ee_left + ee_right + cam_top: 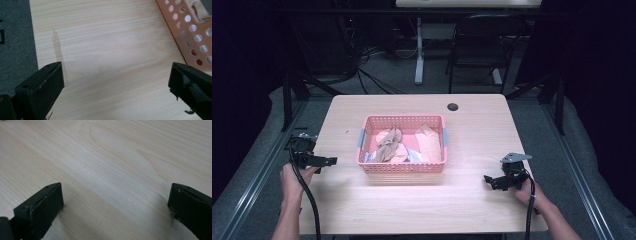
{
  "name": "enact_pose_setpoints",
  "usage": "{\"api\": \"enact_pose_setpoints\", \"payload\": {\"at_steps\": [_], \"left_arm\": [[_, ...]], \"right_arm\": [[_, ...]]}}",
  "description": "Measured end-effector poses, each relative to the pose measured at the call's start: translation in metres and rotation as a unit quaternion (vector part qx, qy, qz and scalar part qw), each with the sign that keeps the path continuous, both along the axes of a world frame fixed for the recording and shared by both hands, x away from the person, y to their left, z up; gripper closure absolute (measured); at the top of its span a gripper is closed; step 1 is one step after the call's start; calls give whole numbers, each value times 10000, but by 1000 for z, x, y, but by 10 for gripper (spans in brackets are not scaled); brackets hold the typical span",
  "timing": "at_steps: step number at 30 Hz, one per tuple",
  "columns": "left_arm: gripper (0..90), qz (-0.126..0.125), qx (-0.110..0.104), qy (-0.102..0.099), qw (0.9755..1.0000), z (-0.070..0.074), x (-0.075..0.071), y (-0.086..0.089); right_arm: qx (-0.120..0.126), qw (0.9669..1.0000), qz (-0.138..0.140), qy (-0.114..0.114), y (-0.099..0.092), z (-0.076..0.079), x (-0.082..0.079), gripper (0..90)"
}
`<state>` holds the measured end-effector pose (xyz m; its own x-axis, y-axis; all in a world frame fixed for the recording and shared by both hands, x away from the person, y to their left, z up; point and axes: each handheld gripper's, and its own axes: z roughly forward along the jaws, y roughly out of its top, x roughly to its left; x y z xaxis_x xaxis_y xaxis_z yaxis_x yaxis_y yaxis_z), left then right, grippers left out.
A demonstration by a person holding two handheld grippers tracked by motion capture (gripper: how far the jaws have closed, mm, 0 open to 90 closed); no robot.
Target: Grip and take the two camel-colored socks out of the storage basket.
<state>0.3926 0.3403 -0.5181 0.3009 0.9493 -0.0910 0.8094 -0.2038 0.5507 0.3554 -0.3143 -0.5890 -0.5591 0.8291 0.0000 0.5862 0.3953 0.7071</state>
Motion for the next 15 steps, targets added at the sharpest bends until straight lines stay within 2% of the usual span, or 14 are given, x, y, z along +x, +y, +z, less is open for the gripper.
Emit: {"api": "enact_pose_setpoints", "payload": {"at_steps": [6, 15], "left_arm": [[2, -86, -56, 130, 9999, 12, 2, -4], [2, -363, -23, 167, 9992, 48, 9, -15]], "right_arm": [[-2, 10000, -3, 1, 0, 0, 0, 0], [2, 10000, 10, -9, 0, 0, 0, 0]]}}
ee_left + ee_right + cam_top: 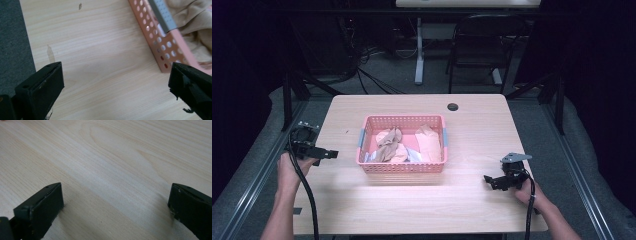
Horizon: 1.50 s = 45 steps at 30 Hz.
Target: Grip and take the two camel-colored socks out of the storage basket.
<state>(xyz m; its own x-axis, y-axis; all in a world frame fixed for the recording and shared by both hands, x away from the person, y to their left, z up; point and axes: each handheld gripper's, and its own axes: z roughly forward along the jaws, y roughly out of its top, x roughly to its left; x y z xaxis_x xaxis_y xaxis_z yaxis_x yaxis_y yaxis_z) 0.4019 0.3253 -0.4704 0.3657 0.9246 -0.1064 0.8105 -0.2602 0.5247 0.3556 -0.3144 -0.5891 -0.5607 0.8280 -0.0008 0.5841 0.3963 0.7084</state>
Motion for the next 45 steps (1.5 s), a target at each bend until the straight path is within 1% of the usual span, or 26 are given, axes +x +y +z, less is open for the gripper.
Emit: {"api": "enact_pose_setpoints", "payload": {"at_steps": [3, 6, 8, 9, 10, 11, 12, 13, 16, 18, 20, 23, 25, 26, 27, 28, 30, 33, 35, 37, 38, 40, 41, 42, 43, 45], "left_arm": [[2, -105, 70, 52, 9999, 11, 4, -7], [2, -231, 52, 23, 9997, 23, 7, -16], [2, -326, 106, 22, 9994, 30, 11, -22], [1, -365, 149, 25, 9992, 34, 12, -25], [1, -365, 149, 25, 9992, 34, 12, -25], [2, -462, 206, 40, 9987, 39, 16, -32], [1, -462, 206, 40, 9987, 39, 16, -32], [1, -545, 210, 36, 9983, 45, 20, -39], [1, -672, 309, 48, 9972, 51, 26, -53], [1, -737, 367, 79, 9966, 52, 31, -63], [1, -818, 334, 109, 9960, 53, 36, -73], [1, -917, 391, 174, 9949, 52, 44, -86], [1, -929, 385, 174, 9948, 51, 49, -92], [1, -929, 385, 174, 9948, 51, 49, -92], [1, -940, 341, 193, 9948, 50, 53, -97], [1, -972, 387, 224, 9943, 50, 55, -100], [1, -975, 382, 239, 9942, 50, 58, -104], [1, -937, 286, 238, 9949, 53, 61, -108], [1, -969, 342, 257, 9944, 53, 64, -112], [1, -1003, 359, 231, 9940, 53, 67, -116], [1, -1005, 339, 211, 9941, 53, 69, -118], [1, -1015, 337, 215, 9940, 52, 70, -121], [1, -1023, 313, 214, 9940, 49, 73, -127], [1, -1023, 313, 214, 9940, 49, 73, -127], [0, -1002, 313, 250, 9942, 47, 74, -136], [0, -1005, 379, 246, 9939, 44, 77, -145]], "right_arm": [[-2, 10000, -2, 0, 0, 0, 0, 0], [-6, 10000, -6, 0, 0, 0, 0, 0], [-5, 10000, -11, 13, 0, 0, 0, 0], [-5, 10000, -11, 11, 0, 0, 0, 0], [-5, 10000, -11, 11, 0, 0, 0, 0], [-2, 10000, -8, 11, 0, 0, 0, 0], [-2, 10000, -8, 11, 0, 0, 0, 0], [0, 10000, -1, 1, 0, 0, 0, 0], [23, 10000, -11, 2, 0, 0, 0, 0], [28, 10000, -8, 2, 0, 0, 0, 0], [2, 10000, -5, -4, 0, 0, 0, 0], [3, 10000, -5, -1, 0, 0, 0, 0], [23, 10000, -18, -1, 0, 0, 0, 0], [3, 10000, -5, -5, 0, 0, 0, 0], [1, 10000, -5, -3, 0, 0, 0, 0], [-5, 10000, -5, -3, 0, 0, 0, 0], [-2, 10000, -10, 6, 0, 0, 0, 0], [0, 10000, -15, 4, 0, 0, 0, 0], [3, 10000, -7, -6, 0, 0, 0, 0], [-7, 10000, 2, 2, 0, 0, 0, 0], [21, 10000, -4, 5, 0, 0, 0, 0], [-2, 10000, 1, 0, 0, 0, 0, 0], [3, 10000, -2, -4, 0, 0, 0, 0], [3, 10000, -2, -4, 0, 0, 0, 0], [2, 10000, -15, 3, 0, 0, 0, 0], [14, 10000, -15, 6, 0, 0, -1, 0]]}}
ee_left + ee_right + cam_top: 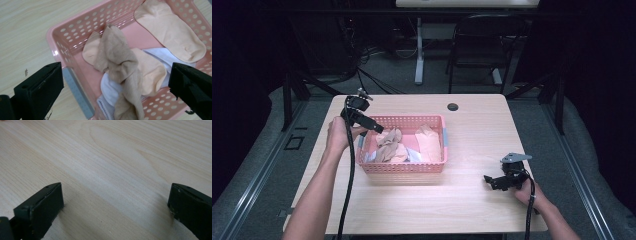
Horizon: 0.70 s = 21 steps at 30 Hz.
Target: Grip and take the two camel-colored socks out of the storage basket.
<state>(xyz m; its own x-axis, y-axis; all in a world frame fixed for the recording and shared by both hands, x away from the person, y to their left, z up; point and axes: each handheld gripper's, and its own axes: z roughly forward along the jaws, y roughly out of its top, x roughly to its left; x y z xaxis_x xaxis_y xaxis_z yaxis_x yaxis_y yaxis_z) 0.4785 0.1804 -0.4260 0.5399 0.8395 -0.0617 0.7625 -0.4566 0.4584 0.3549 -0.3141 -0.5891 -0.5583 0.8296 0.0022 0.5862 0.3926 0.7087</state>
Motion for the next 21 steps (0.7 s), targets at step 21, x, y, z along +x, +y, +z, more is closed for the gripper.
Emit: {"api": "enact_pose_setpoints", "payload": {"at_steps": [21], "left_arm": [[351, 166, 419, 640, 9969, -66, 40, -60]], "right_arm": [[-26, 10000, 12, 12, -1, 0, 0, 0]]}}
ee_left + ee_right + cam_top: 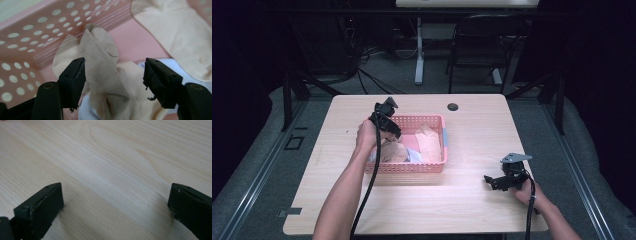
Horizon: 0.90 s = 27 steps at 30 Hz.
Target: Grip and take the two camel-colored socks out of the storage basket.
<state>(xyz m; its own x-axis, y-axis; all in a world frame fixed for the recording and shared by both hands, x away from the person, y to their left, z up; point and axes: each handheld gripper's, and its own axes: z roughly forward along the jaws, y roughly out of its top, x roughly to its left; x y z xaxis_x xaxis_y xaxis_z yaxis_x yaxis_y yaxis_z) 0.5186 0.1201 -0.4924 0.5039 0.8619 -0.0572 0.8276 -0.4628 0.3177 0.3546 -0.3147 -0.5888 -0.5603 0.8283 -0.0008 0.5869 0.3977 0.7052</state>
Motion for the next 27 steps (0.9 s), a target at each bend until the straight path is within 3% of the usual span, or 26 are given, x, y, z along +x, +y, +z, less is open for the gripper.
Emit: {"api": "enact_pose_setpoints", "payload": {"at_steps": [3, 5, 10, 16, 20, 27], "left_arm": [[395, 176, 267, 7, 9995, -10, 6, -1], [442, 289, 258, -28, 9992, -13, 8, 0], [555, 195, 355, 130, 9991, -21, 11, -2], [815, 107, 374, 107, 9992, -25, 11, -4], [854, 31, 358, -44, 9993, -17, 9, -1], [859, -92, 162, -467, 9987, 15, -3, 7]], "right_arm": [[1, 10000, 1, -1, 0, 0, 0, 0], [-1, 10000, 0, -3, 0, 0, 0, 0], [6, 10000, 14, 2, 0, 0, 0, 0], [6, 10000, 11, 0, 0, 0, 0, 0], [8, 10000, 10, 1, 0, 0, 0, 0], [7, 10000, 12, -2, 0, 0, 0, 0]]}}
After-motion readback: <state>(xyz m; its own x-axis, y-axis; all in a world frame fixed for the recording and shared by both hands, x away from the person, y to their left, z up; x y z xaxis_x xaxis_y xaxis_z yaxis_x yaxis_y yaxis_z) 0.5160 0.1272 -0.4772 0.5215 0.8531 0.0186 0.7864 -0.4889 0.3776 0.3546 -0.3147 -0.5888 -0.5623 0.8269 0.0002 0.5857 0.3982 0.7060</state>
